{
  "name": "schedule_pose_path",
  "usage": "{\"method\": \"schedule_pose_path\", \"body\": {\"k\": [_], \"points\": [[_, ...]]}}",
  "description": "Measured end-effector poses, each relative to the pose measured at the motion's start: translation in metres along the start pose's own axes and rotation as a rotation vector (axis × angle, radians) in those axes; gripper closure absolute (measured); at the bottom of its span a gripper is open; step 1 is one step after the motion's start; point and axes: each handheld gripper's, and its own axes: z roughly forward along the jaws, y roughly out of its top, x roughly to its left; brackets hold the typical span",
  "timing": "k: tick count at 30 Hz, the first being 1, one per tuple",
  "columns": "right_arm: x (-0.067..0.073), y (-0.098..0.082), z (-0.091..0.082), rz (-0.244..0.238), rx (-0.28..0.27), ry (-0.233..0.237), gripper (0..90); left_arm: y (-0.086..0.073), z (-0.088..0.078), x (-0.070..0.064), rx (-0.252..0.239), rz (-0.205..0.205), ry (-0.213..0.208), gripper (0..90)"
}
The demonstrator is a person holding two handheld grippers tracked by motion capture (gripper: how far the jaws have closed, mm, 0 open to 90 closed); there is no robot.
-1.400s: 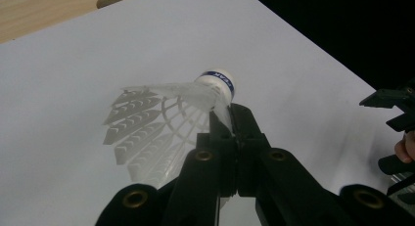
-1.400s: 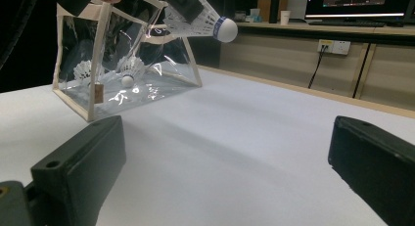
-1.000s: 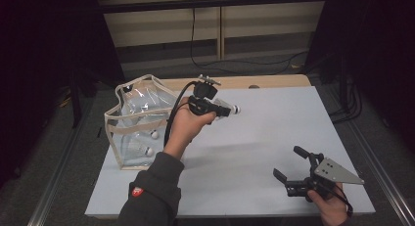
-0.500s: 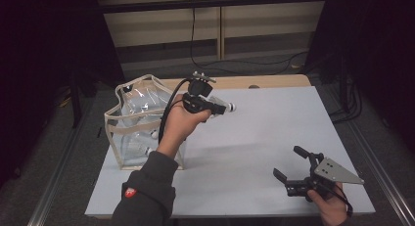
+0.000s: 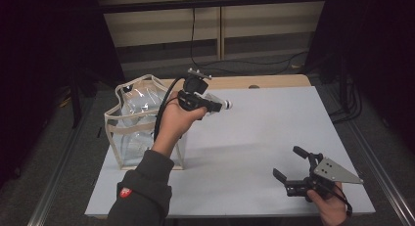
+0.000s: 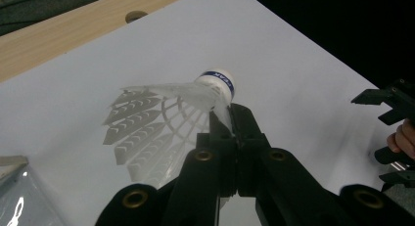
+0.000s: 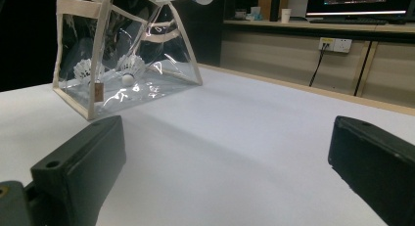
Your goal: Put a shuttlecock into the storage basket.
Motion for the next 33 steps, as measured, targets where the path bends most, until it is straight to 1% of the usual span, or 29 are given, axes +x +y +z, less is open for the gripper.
{"method": "schedule_pose_path", "body": {"k": [6,18,20,24,27,29,33], "points": [[0.000,0.000,0.000,0.000,0.000,0.000,0.3,0.003,-0.003,0.001,-0.002,-0.006,0.000,89.6],[0.000,0.000,-0.001,-0.002,-0.002,0.002,0.3,0.007,-0.009,0.004,0.014,-0.012,0.002,89.6],[0.000,0.000,-0.001,-0.001,-0.001,0.000,0.3,0.007,-0.010,0.004,0.009,-0.016,0.007,89.6],[0.000,0.000,-0.001,-0.001,0.000,0.000,0.3,0.009,-0.013,0.004,0.017,-0.004,0.008,89.6],[0.000,0.001,-0.001,-0.001,0.000,0.000,0.3,0.010,-0.015,0.003,0.014,-0.006,0.012,89.6],[0.000,0.001,-0.001,0.001,-0.002,-0.001,0.3,0.010,-0.017,0.004,0.023,0.002,0.013,89.6],[0.000,0.001,-0.001,0.000,-0.003,-0.001,0.3,0.011,-0.020,0.004,0.024,-0.002,0.020,89.6]]}}
